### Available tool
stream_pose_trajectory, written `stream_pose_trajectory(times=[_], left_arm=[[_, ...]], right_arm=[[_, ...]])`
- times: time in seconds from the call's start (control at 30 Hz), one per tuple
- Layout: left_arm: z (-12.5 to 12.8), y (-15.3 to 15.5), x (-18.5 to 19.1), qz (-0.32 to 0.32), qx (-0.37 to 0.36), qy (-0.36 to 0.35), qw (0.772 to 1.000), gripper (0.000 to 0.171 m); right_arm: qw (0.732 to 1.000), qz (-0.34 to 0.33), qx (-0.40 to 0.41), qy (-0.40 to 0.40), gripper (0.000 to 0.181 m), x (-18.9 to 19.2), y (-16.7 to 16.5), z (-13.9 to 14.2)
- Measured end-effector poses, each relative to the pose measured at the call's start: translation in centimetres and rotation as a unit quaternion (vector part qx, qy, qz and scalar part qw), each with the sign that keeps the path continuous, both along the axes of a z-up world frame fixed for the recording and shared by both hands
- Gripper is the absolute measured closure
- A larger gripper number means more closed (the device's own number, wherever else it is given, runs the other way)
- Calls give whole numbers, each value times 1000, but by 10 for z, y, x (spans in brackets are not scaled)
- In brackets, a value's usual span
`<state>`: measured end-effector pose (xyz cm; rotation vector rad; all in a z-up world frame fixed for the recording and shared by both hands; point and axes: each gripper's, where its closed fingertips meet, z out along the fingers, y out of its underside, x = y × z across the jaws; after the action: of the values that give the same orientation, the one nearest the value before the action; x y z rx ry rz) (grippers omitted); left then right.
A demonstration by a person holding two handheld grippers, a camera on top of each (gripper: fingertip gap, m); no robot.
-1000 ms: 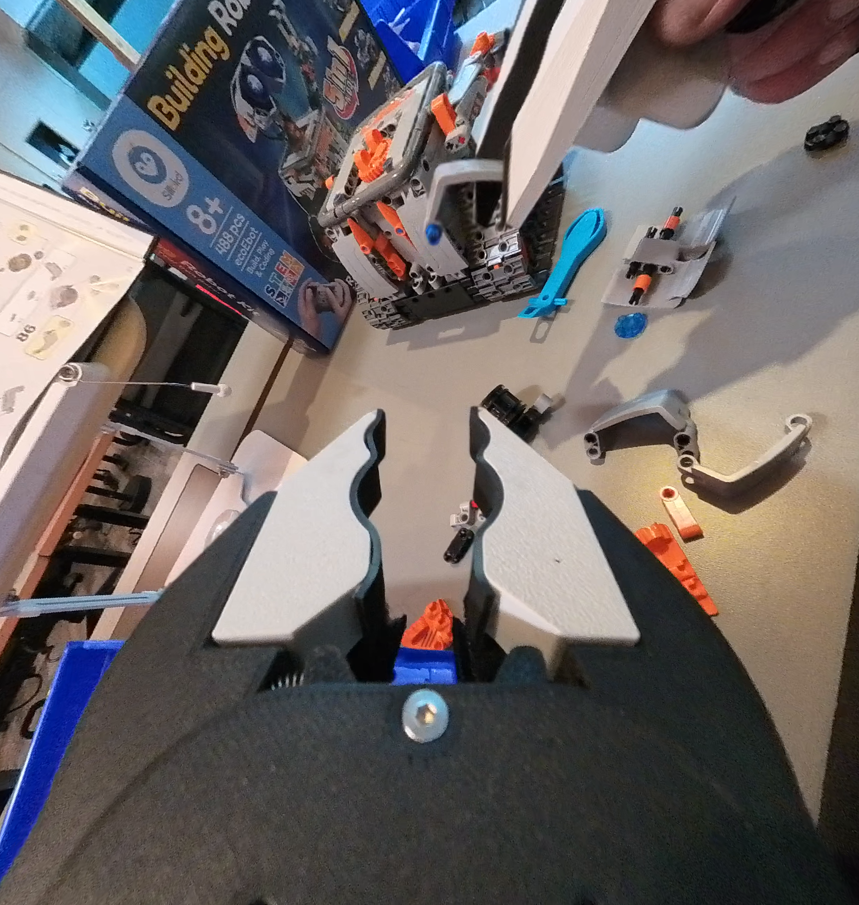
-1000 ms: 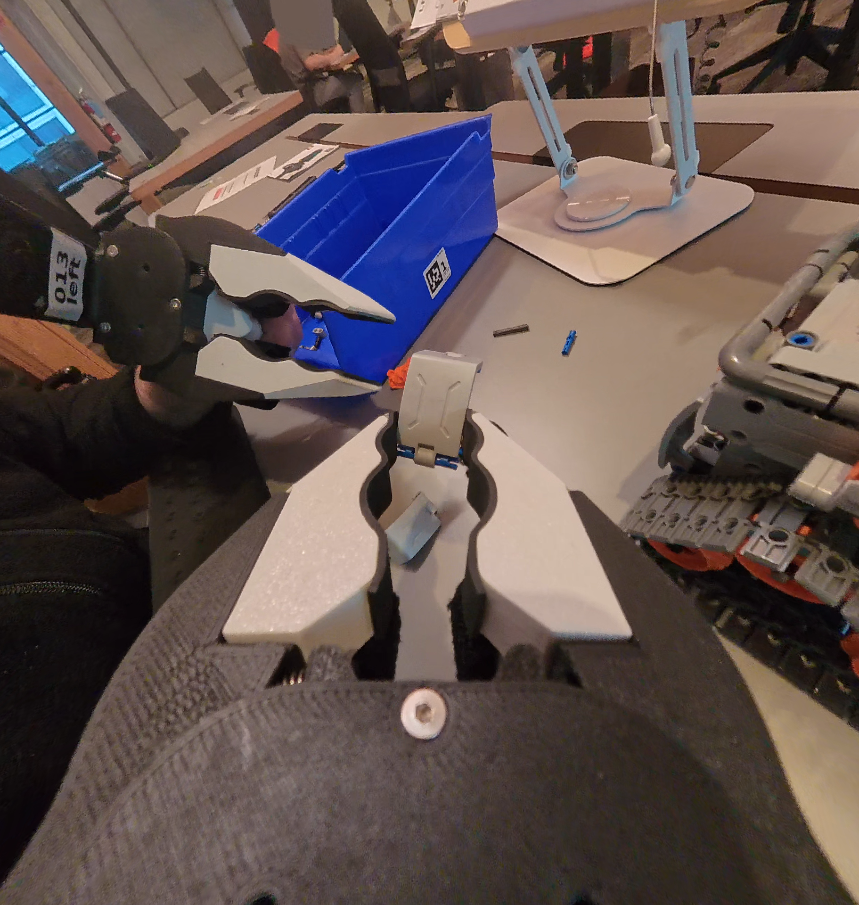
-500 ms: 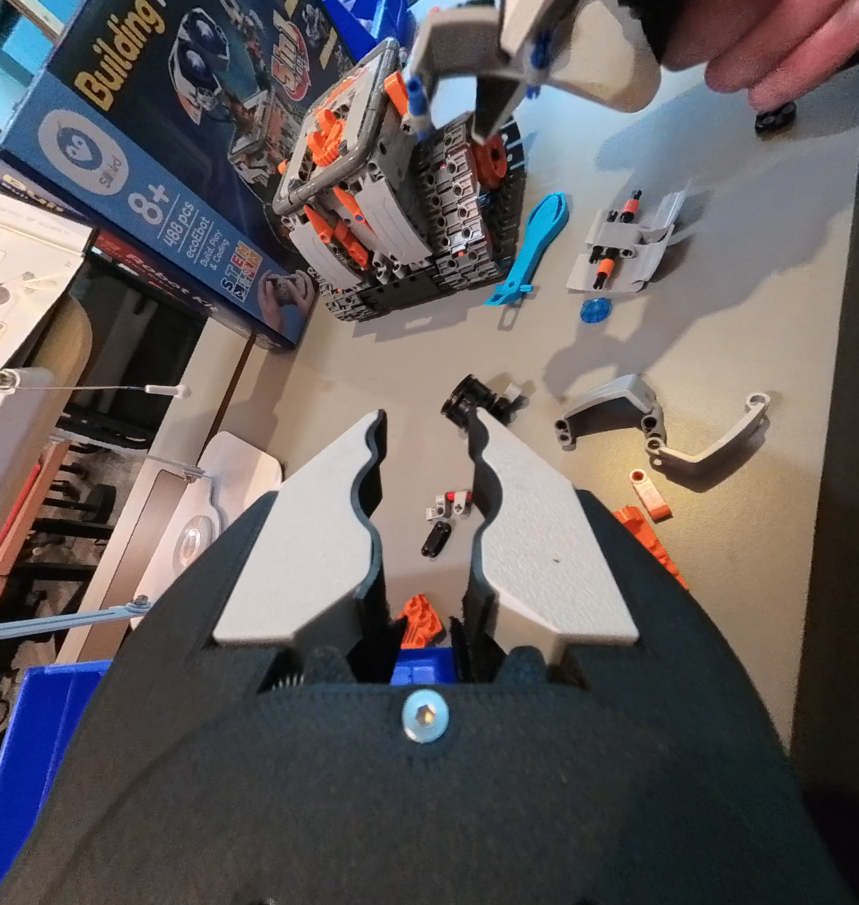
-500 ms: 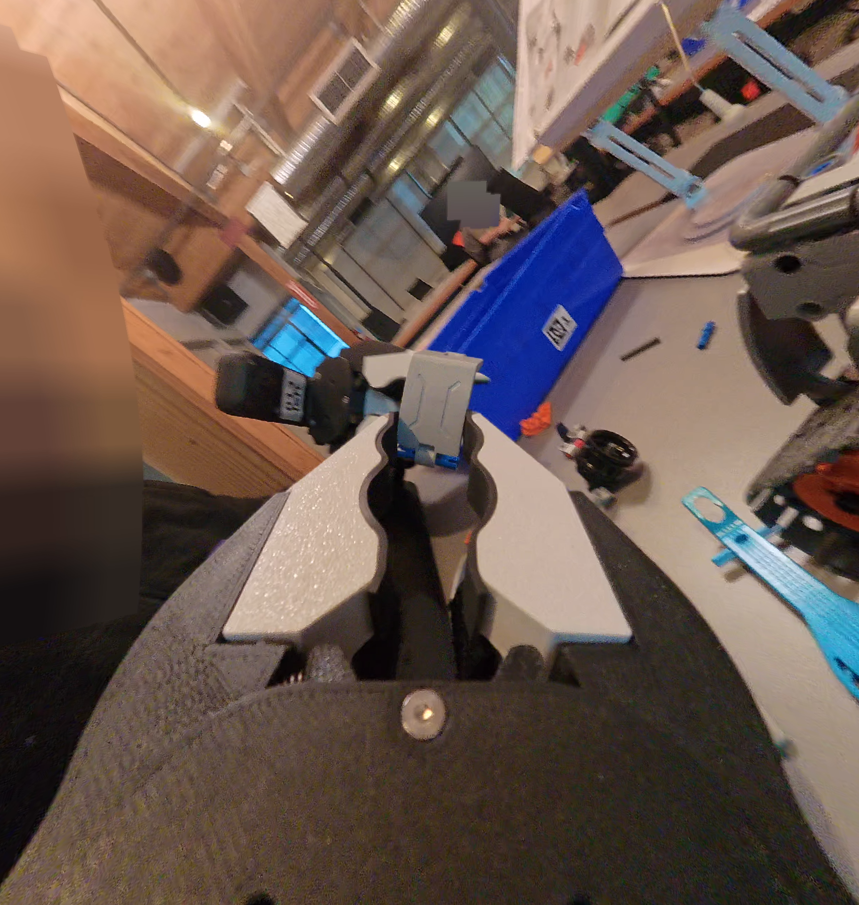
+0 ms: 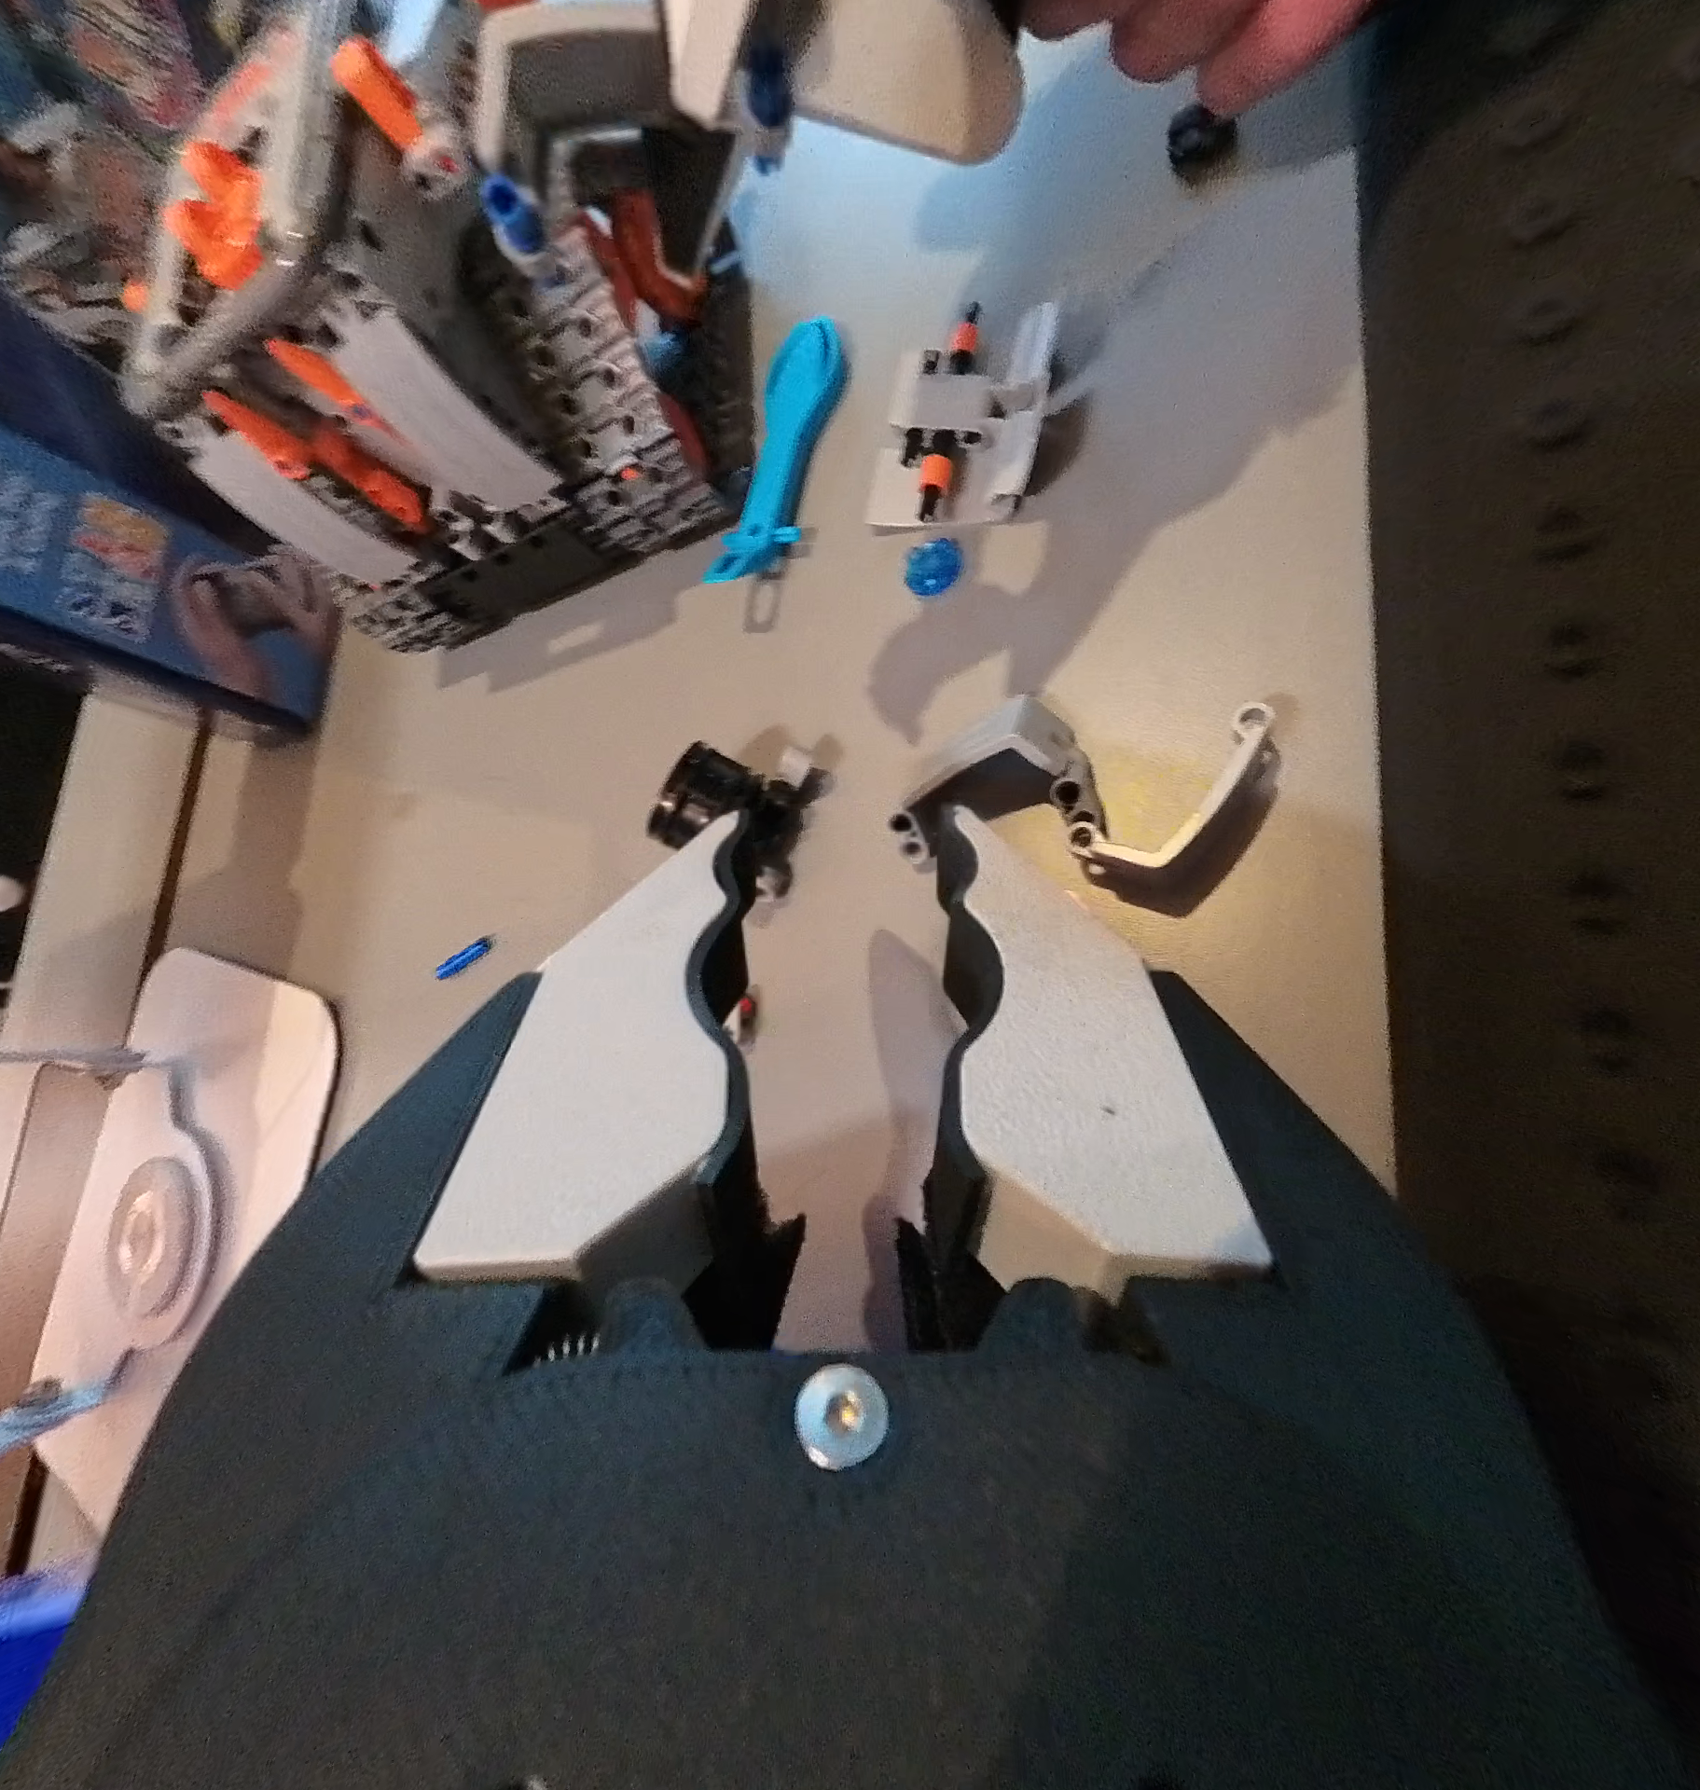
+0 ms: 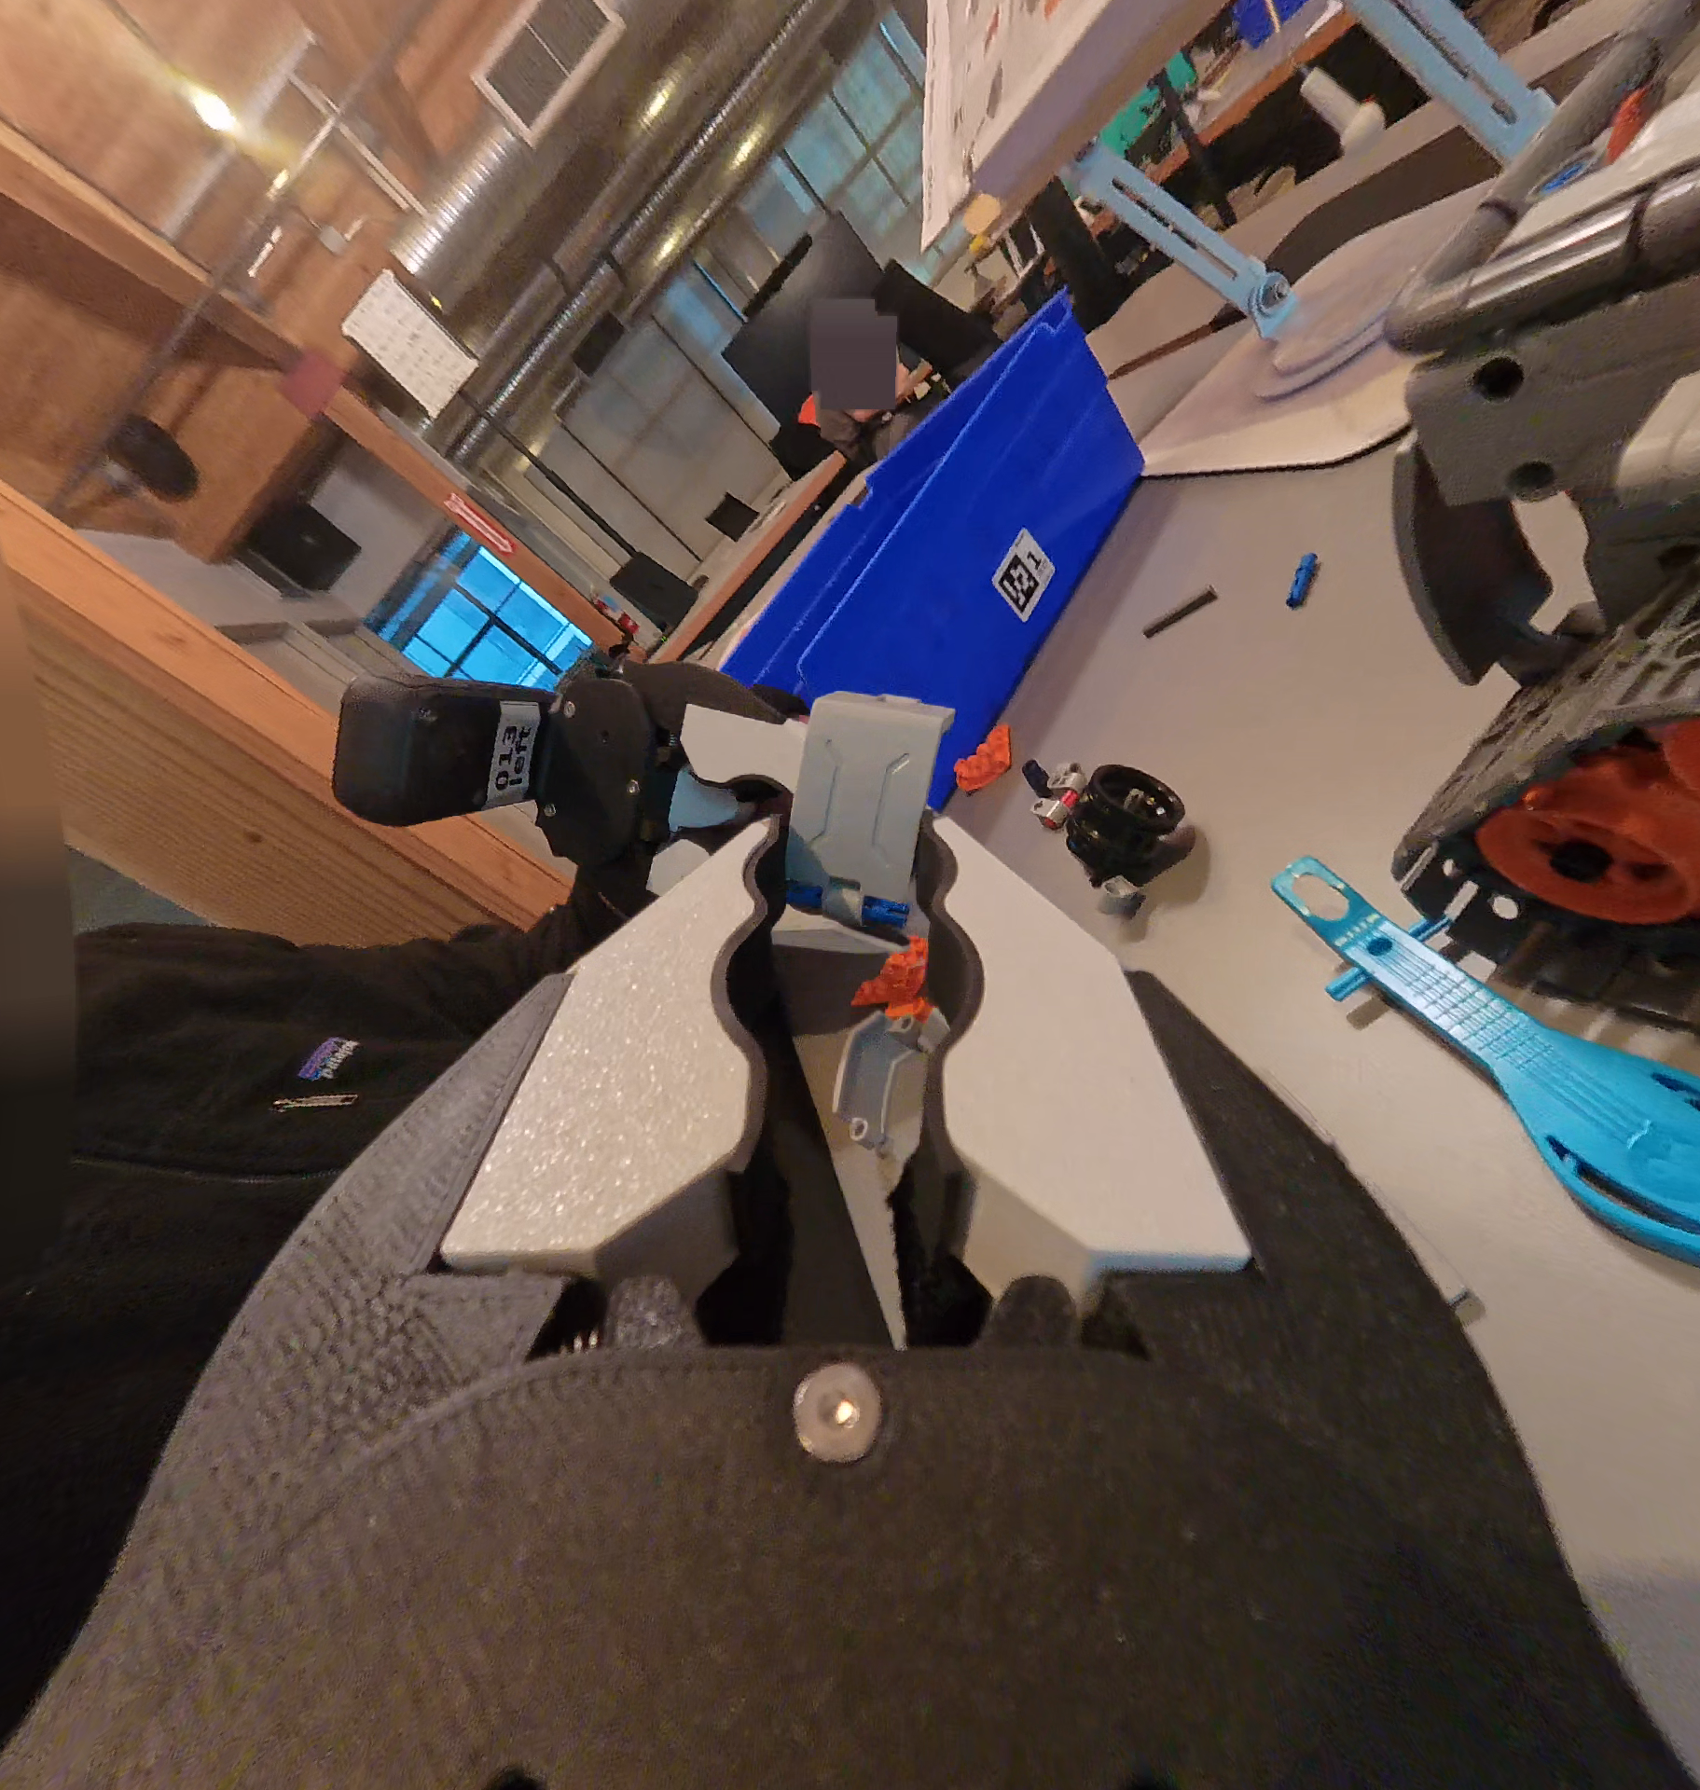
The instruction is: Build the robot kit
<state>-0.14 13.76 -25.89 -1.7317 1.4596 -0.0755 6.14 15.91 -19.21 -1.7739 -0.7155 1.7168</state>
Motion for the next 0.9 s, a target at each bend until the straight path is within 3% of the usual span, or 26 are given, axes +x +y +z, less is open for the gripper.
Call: stream_pose_trajectory(times=[0.43,0.7,0.9], left_arm=[[-37,-2,8,2,-77,66,995,151],[-43,2,10,11,-87,77,993,165],[-32,3,12,13,-97,43,994,145]], right_arm=[[999,11,15,-47,157,-7,-8,-19],[999,12,21,-47,157,-7,-10,-18],[999,12,22,-39,157,-3,-9,-15]])
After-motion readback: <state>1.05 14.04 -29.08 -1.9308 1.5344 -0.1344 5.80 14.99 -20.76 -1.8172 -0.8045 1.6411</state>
